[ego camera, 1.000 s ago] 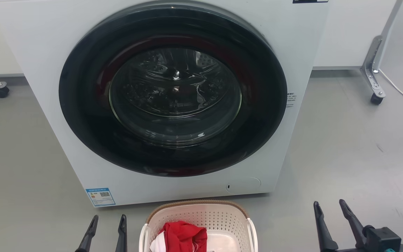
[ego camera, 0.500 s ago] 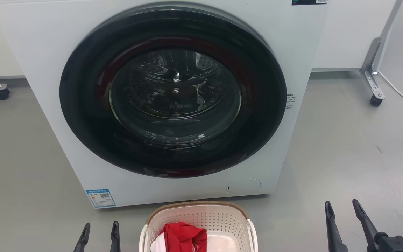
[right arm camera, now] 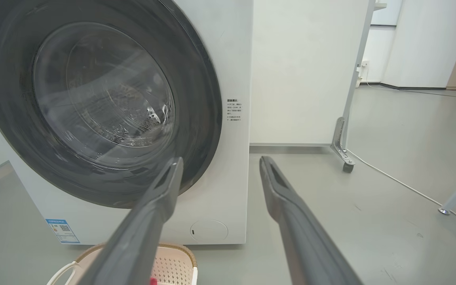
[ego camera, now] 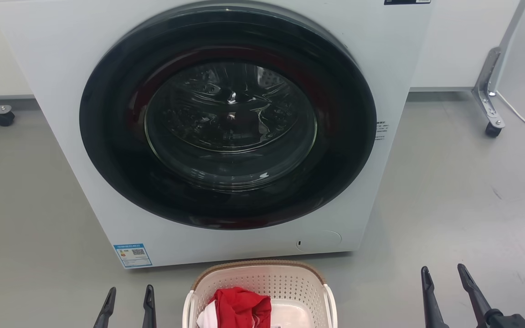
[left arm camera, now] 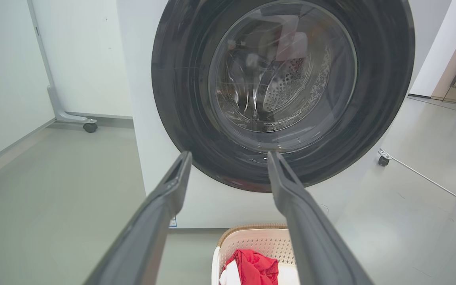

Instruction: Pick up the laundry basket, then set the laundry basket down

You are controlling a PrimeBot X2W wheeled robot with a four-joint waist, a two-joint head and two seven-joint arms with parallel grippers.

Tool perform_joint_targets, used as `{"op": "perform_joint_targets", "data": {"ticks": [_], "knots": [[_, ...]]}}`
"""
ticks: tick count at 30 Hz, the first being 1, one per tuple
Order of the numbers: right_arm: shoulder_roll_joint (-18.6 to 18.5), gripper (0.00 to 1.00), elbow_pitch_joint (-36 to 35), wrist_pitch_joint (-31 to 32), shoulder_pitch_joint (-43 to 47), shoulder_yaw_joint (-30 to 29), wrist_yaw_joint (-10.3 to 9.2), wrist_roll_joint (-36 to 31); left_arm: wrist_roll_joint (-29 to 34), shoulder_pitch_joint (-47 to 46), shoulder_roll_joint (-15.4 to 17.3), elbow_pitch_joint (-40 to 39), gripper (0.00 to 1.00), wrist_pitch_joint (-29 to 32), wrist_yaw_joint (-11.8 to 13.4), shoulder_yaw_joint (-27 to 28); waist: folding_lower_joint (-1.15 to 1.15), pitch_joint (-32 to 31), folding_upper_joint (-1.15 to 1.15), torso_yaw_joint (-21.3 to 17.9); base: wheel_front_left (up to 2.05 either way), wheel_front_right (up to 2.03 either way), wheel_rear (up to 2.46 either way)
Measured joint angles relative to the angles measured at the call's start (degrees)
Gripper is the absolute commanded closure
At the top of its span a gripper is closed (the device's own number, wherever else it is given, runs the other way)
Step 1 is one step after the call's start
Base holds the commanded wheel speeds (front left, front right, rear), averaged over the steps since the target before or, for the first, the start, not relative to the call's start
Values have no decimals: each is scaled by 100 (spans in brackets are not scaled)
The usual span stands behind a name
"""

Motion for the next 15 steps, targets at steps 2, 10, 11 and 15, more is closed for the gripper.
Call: {"op": "perform_joint_targets", "data": {"ticks": [2, 10, 11, 15], "knots": [[34, 0, -8, 0, 51, -1, 0, -32, 7, 0, -19, -7, 0, 10, 0, 19, 0, 5, 0, 7, 0, 0, 0], [78, 0, -27, 0, 52, -41, 0, -58, 58, 0, -60, -27, 0, 102, 0, 48, 0, 15, 0, 25, 0, 0, 0], [85, 0, -30, 0, 52, -41, 0, -58, 67, 0, -60, -30, 0, 103, 0, 52, 0, 17, 0, 27, 0, 0, 0], [110, 100, 47, 2, 59, -31, 2, -48, 96, 7, -70, 51, 100, 103, -3, 47, 0, 23, 0, 35, 0, 0, 0]]}}
